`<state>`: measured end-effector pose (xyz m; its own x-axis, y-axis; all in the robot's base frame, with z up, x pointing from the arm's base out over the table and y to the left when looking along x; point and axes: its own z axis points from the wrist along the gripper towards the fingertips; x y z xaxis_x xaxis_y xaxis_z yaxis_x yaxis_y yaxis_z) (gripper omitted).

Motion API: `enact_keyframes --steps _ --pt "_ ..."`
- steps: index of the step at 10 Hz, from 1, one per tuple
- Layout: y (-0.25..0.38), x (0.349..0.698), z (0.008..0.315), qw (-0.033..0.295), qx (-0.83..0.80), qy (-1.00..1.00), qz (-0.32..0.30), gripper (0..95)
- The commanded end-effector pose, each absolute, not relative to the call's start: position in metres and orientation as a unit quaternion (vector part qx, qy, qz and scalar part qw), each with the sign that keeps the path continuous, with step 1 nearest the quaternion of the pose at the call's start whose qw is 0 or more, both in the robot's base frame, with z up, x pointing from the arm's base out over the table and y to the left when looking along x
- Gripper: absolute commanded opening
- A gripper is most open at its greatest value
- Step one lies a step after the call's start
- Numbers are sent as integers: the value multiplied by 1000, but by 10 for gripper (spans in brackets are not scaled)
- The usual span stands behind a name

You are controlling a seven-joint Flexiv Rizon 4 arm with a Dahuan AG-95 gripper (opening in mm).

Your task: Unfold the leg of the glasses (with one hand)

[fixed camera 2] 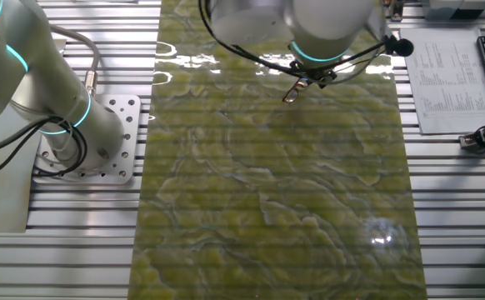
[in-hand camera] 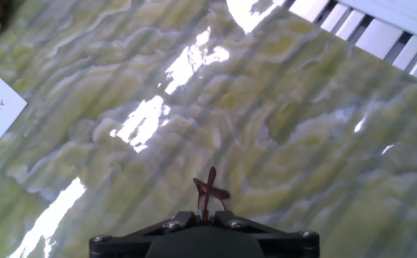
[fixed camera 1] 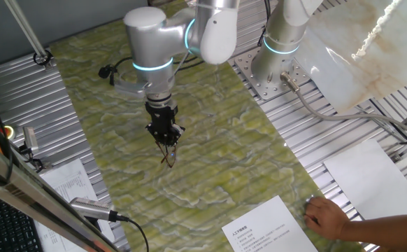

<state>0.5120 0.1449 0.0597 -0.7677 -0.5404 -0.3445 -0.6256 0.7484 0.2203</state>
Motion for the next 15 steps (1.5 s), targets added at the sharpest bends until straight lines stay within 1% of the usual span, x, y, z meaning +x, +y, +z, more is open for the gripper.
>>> enact_keyframes --steps 1,2,5,13,14,15 --pt "145 512 61 147 -316 922 168 0" --pt "145 512 62 160 -316 919 172 0" --pt "144 510 66 173 -314 917 177 0" --pt "146 510 74 158 -320 919 168 0" --pt "146 510 75 154 -321 920 163 190" --pt "147 510 78 144 -327 922 147 190"
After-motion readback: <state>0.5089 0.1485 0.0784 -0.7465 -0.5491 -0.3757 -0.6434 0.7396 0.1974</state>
